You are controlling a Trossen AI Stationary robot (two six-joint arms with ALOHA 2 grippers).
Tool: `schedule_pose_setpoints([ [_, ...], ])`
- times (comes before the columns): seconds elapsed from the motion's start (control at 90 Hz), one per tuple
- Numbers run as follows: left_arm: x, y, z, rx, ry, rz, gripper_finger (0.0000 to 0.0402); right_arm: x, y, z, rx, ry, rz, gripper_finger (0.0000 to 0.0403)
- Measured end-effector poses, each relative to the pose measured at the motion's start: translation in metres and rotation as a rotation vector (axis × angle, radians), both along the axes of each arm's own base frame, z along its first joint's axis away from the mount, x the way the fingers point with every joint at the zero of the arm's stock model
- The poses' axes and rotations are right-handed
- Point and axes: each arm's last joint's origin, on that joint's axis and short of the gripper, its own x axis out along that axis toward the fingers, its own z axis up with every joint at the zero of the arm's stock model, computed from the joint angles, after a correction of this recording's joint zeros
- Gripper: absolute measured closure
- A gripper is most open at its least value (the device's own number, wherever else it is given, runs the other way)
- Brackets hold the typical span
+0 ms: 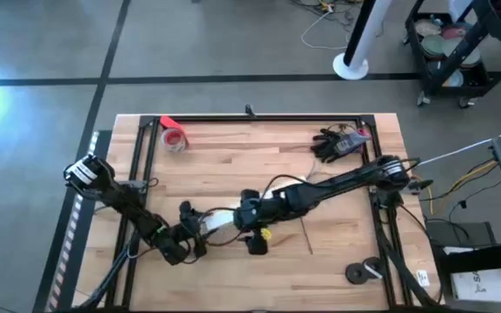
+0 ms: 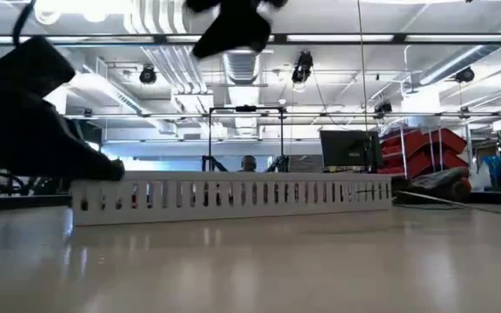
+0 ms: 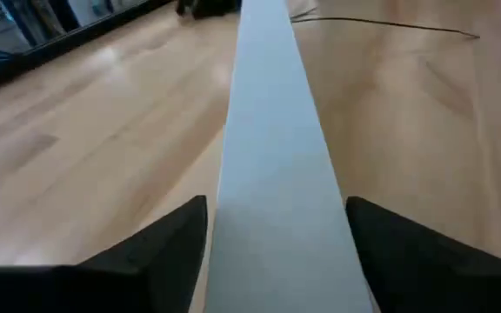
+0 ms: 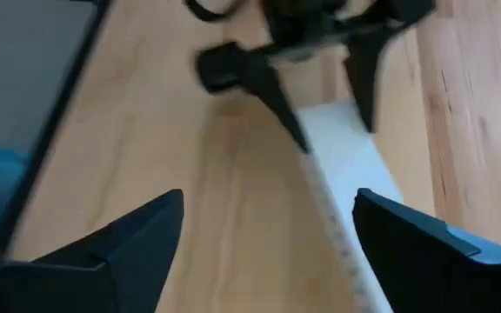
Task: Ziptie cables
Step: Close the cable duct, then return to Home position
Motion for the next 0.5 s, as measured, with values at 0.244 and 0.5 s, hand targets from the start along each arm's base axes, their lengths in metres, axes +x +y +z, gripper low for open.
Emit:
schedule_pose_setpoints([
  [0.244, 0.014, 0.015, 0.01, -0.019, 0.015, 0.017, 0.0109, -0.06, 0.017, 0.053, -0.055, 0.06, -0.02, 0.0142],
  [0.5, 0.031, 0.014, 0.081, 0.119, -0.201, 0.135, 0.0094, -0.133, 0.048, 0.104, -0.341, -0.215, -0.128, 0.0182],
])
